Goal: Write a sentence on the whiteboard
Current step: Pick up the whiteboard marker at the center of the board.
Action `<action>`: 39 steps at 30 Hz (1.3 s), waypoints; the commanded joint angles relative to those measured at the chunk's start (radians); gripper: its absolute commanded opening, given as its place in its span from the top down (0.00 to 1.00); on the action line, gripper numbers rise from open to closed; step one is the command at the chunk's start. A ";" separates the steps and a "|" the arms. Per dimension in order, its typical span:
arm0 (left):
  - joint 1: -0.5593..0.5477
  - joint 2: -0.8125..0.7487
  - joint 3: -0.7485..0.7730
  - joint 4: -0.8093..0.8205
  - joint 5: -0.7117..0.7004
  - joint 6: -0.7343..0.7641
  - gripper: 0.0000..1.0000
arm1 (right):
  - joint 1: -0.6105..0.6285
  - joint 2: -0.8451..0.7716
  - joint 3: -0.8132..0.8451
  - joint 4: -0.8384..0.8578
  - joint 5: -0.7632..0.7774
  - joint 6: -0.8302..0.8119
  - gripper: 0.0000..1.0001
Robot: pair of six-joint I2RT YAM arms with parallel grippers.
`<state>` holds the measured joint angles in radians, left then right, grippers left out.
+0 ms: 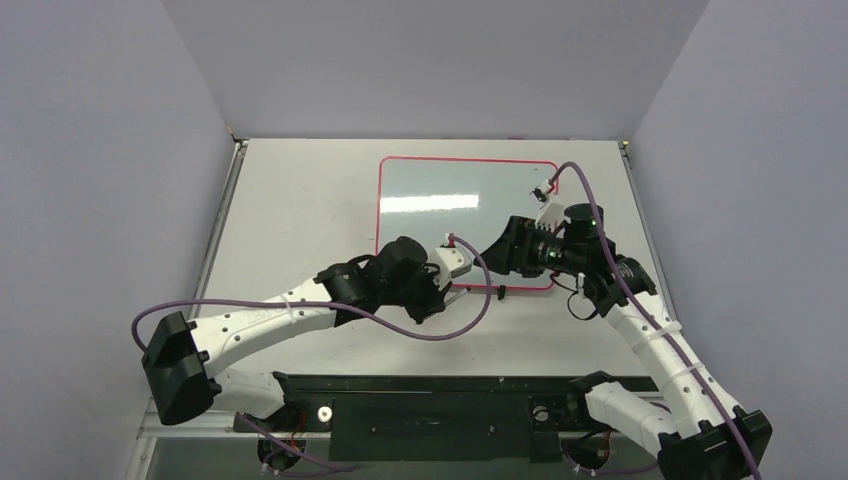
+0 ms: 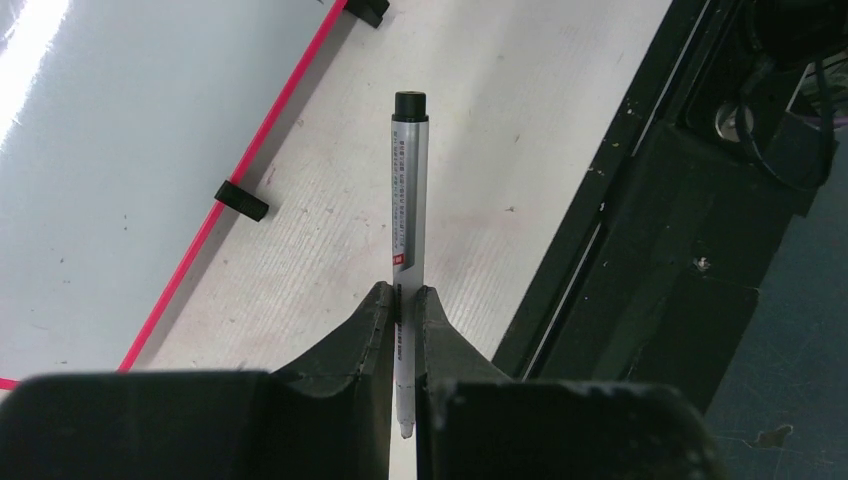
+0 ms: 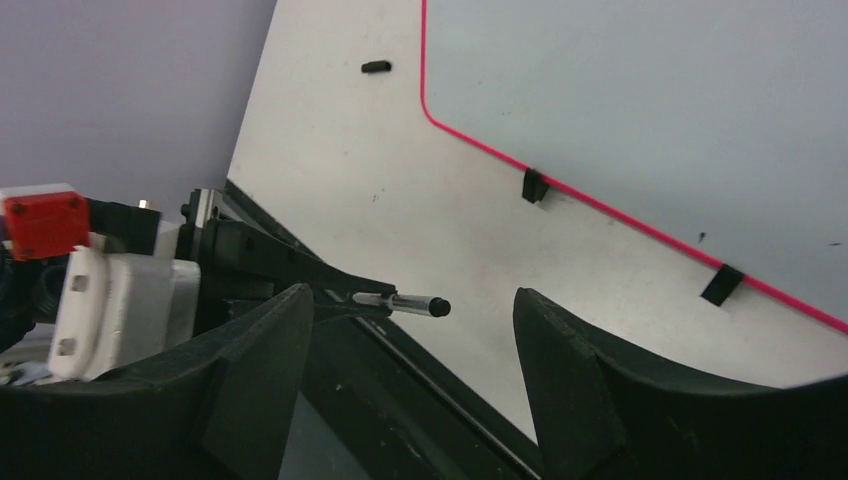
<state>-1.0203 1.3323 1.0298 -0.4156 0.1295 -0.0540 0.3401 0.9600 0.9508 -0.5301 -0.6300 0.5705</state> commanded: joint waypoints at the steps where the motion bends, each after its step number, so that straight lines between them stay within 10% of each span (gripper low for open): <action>1: -0.004 -0.067 0.058 0.001 0.033 0.034 1.00 | -0.002 0.021 -0.056 0.123 -0.149 0.116 0.33; 23: -0.005 -0.115 0.054 0.077 -0.023 0.024 1.00 | 0.170 0.099 -0.113 0.269 -0.027 0.270 0.46; 39: -0.004 -0.082 0.056 0.148 -0.068 0.023 1.00 | 0.209 0.111 -0.139 0.325 -0.034 0.309 0.84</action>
<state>-1.0203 1.2419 1.0477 -0.3363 0.0803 -0.0395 0.5388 1.0626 0.8127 -0.2642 -0.6697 0.8703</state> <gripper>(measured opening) 0.040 0.221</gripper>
